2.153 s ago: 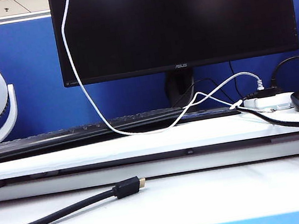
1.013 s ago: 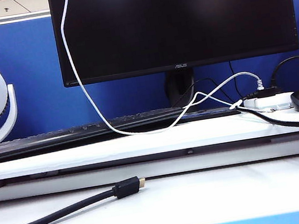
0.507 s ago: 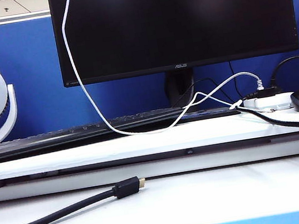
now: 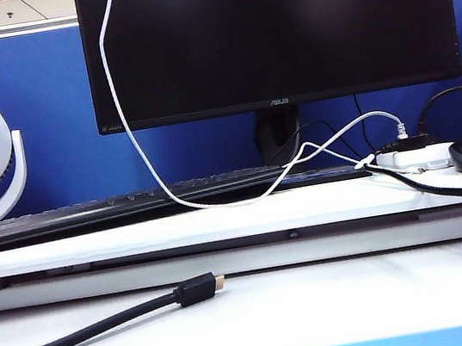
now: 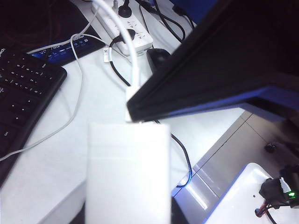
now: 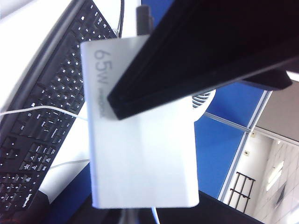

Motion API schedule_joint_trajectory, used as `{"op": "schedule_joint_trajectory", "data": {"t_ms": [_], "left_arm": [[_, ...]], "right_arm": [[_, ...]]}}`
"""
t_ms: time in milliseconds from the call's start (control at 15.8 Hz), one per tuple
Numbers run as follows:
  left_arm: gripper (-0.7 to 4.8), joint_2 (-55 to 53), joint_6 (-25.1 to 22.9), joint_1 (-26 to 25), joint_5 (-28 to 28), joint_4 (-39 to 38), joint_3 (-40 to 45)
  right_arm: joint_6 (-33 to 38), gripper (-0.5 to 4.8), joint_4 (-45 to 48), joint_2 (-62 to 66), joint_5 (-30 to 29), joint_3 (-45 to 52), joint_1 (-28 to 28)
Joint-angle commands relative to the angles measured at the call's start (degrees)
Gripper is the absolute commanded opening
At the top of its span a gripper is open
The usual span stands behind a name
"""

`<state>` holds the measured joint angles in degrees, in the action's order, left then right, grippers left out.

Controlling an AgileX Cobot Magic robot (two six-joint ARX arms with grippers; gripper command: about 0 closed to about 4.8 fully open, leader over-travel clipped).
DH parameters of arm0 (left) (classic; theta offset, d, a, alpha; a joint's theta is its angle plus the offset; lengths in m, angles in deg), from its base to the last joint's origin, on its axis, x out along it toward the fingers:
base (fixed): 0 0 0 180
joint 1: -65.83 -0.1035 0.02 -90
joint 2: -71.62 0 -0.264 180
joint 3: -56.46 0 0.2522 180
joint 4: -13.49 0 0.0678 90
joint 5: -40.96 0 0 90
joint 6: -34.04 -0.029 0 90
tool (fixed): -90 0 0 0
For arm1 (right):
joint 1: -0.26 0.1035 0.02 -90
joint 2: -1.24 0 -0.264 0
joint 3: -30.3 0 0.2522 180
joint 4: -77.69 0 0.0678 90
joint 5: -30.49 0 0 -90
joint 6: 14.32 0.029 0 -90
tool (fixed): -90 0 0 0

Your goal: Pick up the Type-C charging cable and the charging base, insert one end of the Type-C charger into the corresponding slot on the base, and finally place the plugged-in charger back on the table.

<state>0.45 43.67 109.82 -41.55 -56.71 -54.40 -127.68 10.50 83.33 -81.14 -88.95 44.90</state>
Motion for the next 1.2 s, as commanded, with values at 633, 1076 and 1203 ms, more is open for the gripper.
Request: {"op": "schedule_joint_trajectory", "data": {"t_ms": [633,1076,1203], "left_arm": [[-0.05,-0.44,0.04,-0.59,-2.27,12.81,-0.72],[-0.05,-0.46,-0.02,-0.59,-2.32,12.81,-0.72],[-0.05,-0.46,-0.17,-0.59,-2.34,12.79,-0.72]], "right_arm": [[1.27,0.99,-6.69,0.04,-8.70,0.26,1.86],[1.25,0.99,-10.01,-0.46,-1.75,0.26,1.81],[1.25,0.99,-12.09,-0.90,2.34,0.24,1.81]]}}
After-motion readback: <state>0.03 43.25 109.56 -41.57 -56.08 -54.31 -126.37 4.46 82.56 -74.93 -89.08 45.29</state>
